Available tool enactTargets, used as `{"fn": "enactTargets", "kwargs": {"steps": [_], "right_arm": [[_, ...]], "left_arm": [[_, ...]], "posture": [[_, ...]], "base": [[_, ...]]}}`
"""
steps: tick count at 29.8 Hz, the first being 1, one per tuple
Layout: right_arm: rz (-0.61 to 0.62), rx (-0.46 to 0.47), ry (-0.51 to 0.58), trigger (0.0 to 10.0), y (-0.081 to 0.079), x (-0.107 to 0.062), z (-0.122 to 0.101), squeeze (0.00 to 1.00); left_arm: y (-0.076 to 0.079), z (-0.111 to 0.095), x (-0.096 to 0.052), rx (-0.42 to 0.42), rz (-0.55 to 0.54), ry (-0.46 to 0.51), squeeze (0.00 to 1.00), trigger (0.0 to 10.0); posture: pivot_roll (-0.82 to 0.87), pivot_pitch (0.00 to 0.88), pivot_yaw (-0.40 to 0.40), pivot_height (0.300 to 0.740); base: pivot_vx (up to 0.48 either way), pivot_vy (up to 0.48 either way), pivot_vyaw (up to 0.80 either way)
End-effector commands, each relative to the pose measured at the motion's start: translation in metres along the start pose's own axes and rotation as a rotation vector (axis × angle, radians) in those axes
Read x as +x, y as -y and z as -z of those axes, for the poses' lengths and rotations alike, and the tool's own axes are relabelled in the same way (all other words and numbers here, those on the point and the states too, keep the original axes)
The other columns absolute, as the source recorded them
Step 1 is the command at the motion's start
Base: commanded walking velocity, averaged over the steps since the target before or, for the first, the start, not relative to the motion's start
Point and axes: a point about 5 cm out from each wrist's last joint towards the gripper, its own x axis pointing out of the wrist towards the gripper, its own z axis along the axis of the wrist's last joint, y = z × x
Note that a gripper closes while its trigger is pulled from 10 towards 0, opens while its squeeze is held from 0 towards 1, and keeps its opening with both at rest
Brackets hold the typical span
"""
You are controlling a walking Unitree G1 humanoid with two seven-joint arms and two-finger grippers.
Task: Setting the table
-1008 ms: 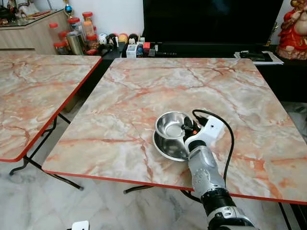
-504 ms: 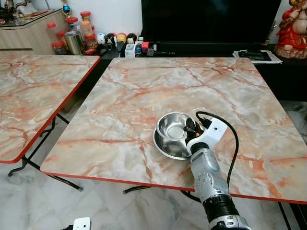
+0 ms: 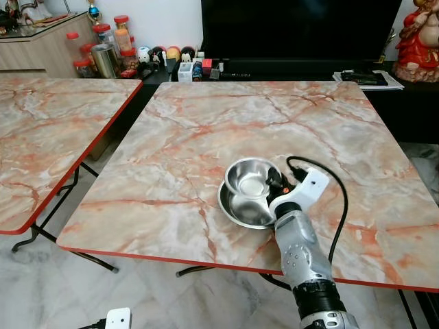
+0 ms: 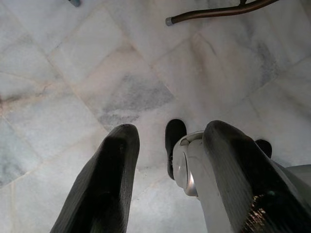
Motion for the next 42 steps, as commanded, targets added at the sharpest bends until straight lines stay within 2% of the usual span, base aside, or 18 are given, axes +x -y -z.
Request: {"fn": "enactTargets", "kwargs": {"steps": [1,8,10,16,23,34,36,42], "right_arm": [[-0.084,0.039,0.013,10.0,-0.027,0.002,-0.002,0.0],[-0.075,0.041,-0.005,10.0,-0.023,-0.005,0.0,0.0],[-0.068,0.063,0.019,10.0,-0.02,-0.009,-0.004,0.0],[-0.084,0.055,0.027,10.0,-0.021,-0.011,-0.01,0.0],[-0.032,0.012,-0.082,10.0,-0.007,-0.021,0.009,0.0],[0.015,-0.024,-0.122,10.0,0.001,-0.019,0.019,0.0],[0.054,-0.062,-0.16,10.0,0.009,-0.019,0.026,0.0],[0.087,-0.088,-0.177,10.0,0.016,-0.021,0.031,0.0]], "left_arm": [[-0.002,-0.001,0.0,-0.018,-0.005,0.002,0.0,10.0],[-0.002,0.002,-0.001,-0.028,-0.005,0.0,0.0,10.0],[-0.002,0.003,-0.001,-0.033,-0.005,0.002,0.0,10.0],[-0.002,0.003,-0.002,-0.034,-0.002,0.001,0.0,10.0],[-0.001,0.0,0.0,-0.032,0.004,-0.001,0.0,10.0],[0.0,0.003,0.0,-0.031,0.008,-0.018,0.0,10.0],[0.0,0.004,-0.001,-0.028,0.01,-0.024,0.0,10.0],[-0.001,0.005,-0.001,-0.025,0.008,-0.028,0.0,10.0]], "posture": [[0.08,0.0,0.057,0.74],[0.08,0.0,0.052,0.74],[0.08,0.0,0.052,0.74],[0.08,0.0,0.054,0.74],[0.07,0.0,0.053,0.74],[0.08,0.0,0.054,0.74],[0.08,0.0,0.057,0.74],[0.08,0.0,0.059,0.74]], "base": [[0.0,0.0,0.0],[0.0,0.0,0.0],[0.0,0.0,0.0],[0.0,0.0,0.0],[0.0,0.0,0.0],[0.0,0.0,0.0],[0.0,0.0,0.0],[0.0,0.0,0.0]]}}
